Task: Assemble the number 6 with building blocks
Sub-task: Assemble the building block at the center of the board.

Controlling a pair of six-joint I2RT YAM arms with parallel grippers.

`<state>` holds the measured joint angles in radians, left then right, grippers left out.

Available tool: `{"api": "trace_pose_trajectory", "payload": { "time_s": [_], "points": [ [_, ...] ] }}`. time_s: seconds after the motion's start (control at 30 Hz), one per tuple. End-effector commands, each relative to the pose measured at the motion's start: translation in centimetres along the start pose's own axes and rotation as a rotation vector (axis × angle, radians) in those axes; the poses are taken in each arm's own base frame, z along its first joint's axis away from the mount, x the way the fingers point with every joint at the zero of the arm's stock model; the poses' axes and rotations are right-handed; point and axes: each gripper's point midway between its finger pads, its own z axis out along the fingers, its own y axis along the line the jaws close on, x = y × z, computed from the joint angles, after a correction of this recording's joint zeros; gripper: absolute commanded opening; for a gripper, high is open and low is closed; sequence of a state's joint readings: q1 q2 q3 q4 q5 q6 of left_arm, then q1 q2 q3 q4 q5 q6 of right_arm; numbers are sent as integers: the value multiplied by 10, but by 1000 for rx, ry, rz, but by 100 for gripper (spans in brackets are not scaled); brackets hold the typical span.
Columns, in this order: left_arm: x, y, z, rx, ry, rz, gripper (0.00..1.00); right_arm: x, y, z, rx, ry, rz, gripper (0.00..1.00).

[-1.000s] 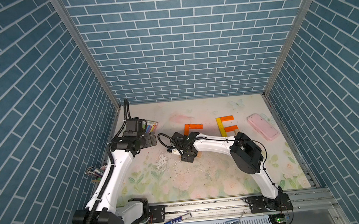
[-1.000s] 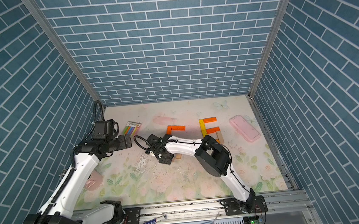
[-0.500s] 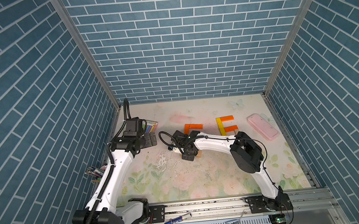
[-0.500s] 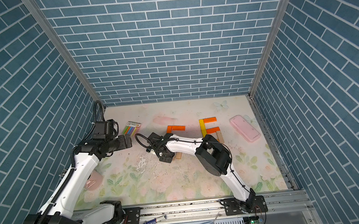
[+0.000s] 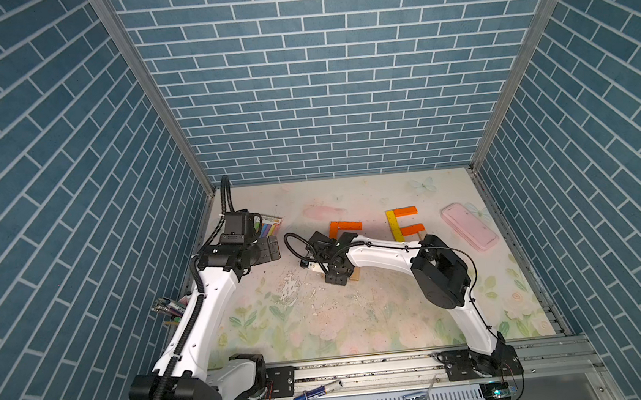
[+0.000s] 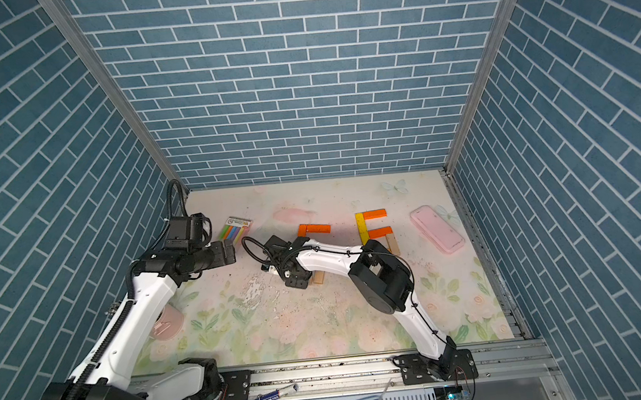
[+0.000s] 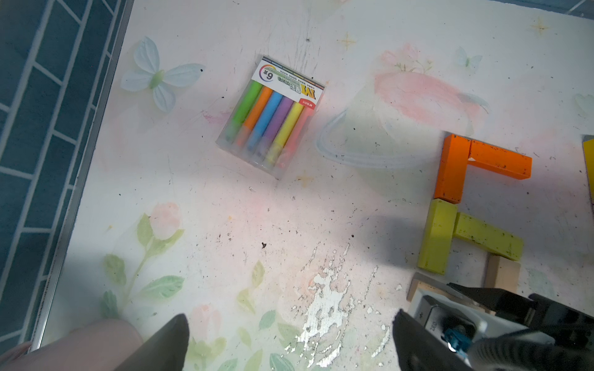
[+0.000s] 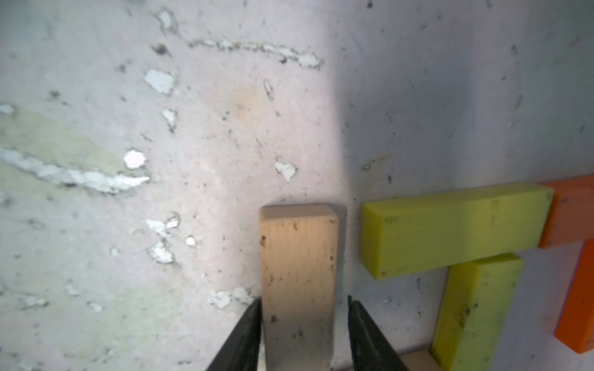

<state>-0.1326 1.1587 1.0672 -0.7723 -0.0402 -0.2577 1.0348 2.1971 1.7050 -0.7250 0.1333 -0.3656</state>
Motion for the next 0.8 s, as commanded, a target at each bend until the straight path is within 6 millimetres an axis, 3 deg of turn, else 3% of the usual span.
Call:
{"api": "trace_pose_trajectory", "payload": {
  "time_s": [0.0,0.1,0.2,0.27,0.37,0.53,0.63,0.77],
  "points": [
    [2,3,3,-11,10,-16,99,2,-10,-7,30,23,-24,52],
    [2,3,3,-10,14,-16,99,-16,-23,-52,74,-72,-1,55],
    [4,2,5,-6,25,-18,99,-21,-34,-95,127,-171,63,55],
    [7,1,6,1,44,-20,99,-19,-41,-118,173,-233,126,55],
    [19,-3,8,20,120,-45,95,1,-54,-146,248,-321,305,55],
    [59,-24,19,121,233,-117,83,51,-53,-147,227,-409,709,47],
    [86,-36,31,120,279,-87,78,82,-44,-131,186,-419,930,42],
    [114,-54,46,96,331,-11,74,106,-29,-111,152,-366,1080,40]
  ]
}}
